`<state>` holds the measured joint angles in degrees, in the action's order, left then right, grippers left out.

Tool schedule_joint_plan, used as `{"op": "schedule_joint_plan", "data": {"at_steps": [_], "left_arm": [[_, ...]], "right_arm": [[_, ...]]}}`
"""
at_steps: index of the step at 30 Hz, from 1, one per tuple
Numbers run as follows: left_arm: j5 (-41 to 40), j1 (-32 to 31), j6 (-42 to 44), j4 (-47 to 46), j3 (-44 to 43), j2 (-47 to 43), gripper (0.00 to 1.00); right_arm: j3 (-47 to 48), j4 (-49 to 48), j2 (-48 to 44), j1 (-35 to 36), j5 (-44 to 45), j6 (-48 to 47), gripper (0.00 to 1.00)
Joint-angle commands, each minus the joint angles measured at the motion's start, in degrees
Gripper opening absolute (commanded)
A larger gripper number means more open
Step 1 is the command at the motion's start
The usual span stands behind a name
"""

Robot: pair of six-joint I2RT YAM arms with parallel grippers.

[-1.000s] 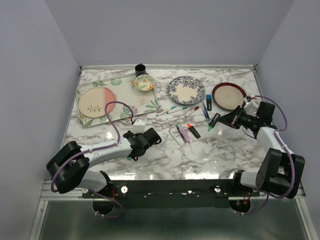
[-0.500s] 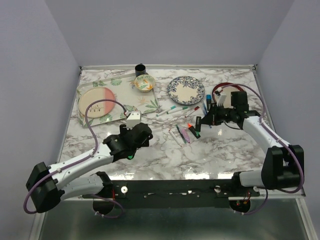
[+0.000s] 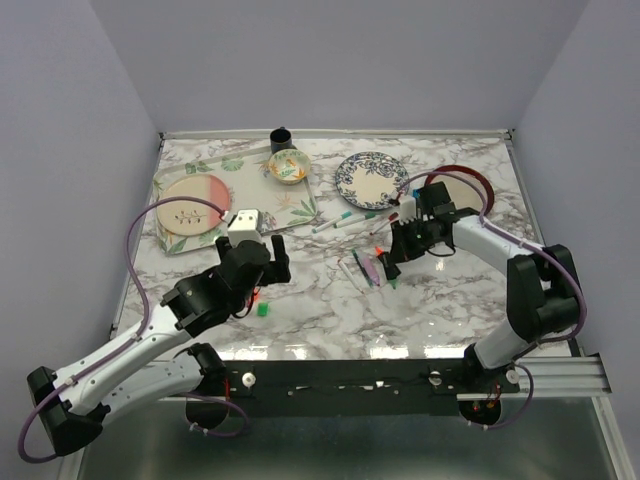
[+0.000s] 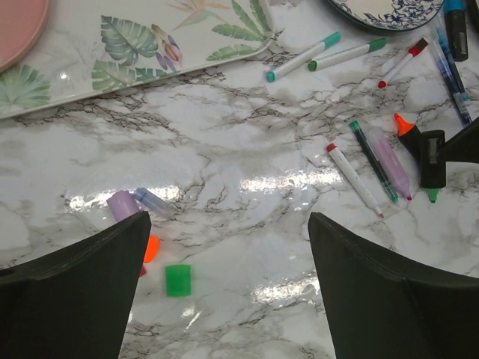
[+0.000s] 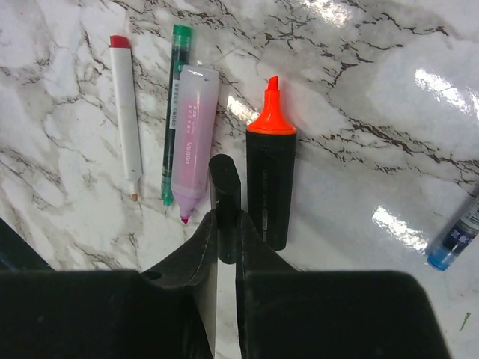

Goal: Open the pen caps

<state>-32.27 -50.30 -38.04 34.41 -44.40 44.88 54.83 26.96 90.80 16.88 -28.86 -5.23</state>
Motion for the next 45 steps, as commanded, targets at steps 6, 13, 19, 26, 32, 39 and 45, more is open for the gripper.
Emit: {"op": "schedule_joint_plan", "data": {"at_steps": [6, 13, 19, 26, 32, 39, 45], "left_arm": [[1.8, 0.8, 13.0, 1.7, -7.5, 2.8, 0.95], [-0.6, 1.1, 17.3, -2.2, -2.4, 2.3, 0.95], [-0.7, 1.6, 18.1, -1.7, -1.7, 0.6, 0.95], [0.7, 1.6, 18.4, -2.0, -1.1, -2.3, 0.96], [2.7, 1.6, 18.5, -2.5, -0.8, -3.6, 0.96], [4.4, 1.6, 18.8, -2.9, -0.6, -3.9, 0.96], [4.5, 1.7, 18.8, -3.0, -0.6, -4.2, 0.96]], "right_arm": [[3.7, 2.8, 3.7, 2.9, 4.3, -3.3, 0.32], [6.3, 5.8, 0.8, 2.9, 3.5, -6.8, 0.46], [8.2, 7.6, -3.2, 0.4, -3.5, -10.6, 0.52], [12.0, 7.4, -1.8, -5.8, -2.3, -13.4, 0.55], [20.0, 9.0, 5.1, -7.4, 8.4, -16.9, 0.57], [26.5, 10.2, 12.9, -7.6, 16.0, -15.1, 0.47], [26.7, 7.3, 16.6, -7.6, 21.2, -11.6, 0.38]]}}
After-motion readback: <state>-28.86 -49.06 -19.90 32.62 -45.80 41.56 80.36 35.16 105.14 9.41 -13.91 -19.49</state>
